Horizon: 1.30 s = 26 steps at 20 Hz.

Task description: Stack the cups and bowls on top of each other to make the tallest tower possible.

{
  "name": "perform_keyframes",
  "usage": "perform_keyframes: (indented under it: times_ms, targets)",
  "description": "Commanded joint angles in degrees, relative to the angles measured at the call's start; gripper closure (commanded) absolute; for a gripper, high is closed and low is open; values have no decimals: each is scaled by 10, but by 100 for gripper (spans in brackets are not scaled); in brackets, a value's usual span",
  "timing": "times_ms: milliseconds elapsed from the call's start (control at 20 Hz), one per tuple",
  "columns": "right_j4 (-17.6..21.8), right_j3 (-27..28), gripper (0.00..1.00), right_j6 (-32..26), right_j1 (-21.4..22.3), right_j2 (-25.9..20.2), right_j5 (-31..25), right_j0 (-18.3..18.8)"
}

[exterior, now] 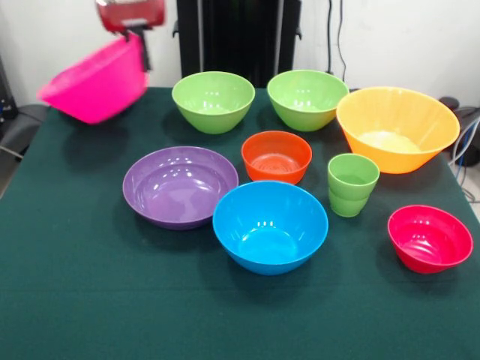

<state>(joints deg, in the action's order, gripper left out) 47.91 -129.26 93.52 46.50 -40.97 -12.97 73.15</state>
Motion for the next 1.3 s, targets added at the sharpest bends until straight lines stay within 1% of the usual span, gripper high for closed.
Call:
perform_keyframes:
  times_ms: [50, 100, 150, 200, 350, 450, 500, 600, 700, 750, 850, 950, 1050, 1100, 1150, 1200, 1250, 1300]
  targets:
    - [50, 10, 100, -142, -283, -55, -89, 22]
    - [51, 21, 100, -155, -308, -52, -98, 27]
    - [50, 38, 100, -177, -350, -49, -113, 38]
    - [46, 51, 100, -195, -379, -48, -129, 46]
    - [13, 72, 100, -257, -442, -51, -200, 69]
    - [-33, 78, 100, -301, -474, -58, -274, 84]
    - [-62, 79, 100, -320, -492, -68, -313, 90]
    - [-116, 81, 100, -354, -523, -80, -391, 93]
    - [-162, 81, 100, -372, -531, -90, -464, 87]
    - [-181, 80, 100, -381, -529, -95, -496, 84]
    - [-214, 83, 100, -392, -515, -106, -551, 73]
    - [-239, 90, 100, -400, -499, -117, -589, 62]
    - [-253, 96, 100, -402, -485, -124, -608, 53]
    - [-265, 87, 100, -394, -477, -138, -614, 53]
    - [-271, 87, 100, -392, -477, -144, -621, 51]
    - [-286, 69, 100, -377, -468, -162, -628, 56]
    - [-291, 68, 100, -371, -467, -169, -636, 55]
    - [-298, 53, 100, -361, -462, -182, -640, 63]
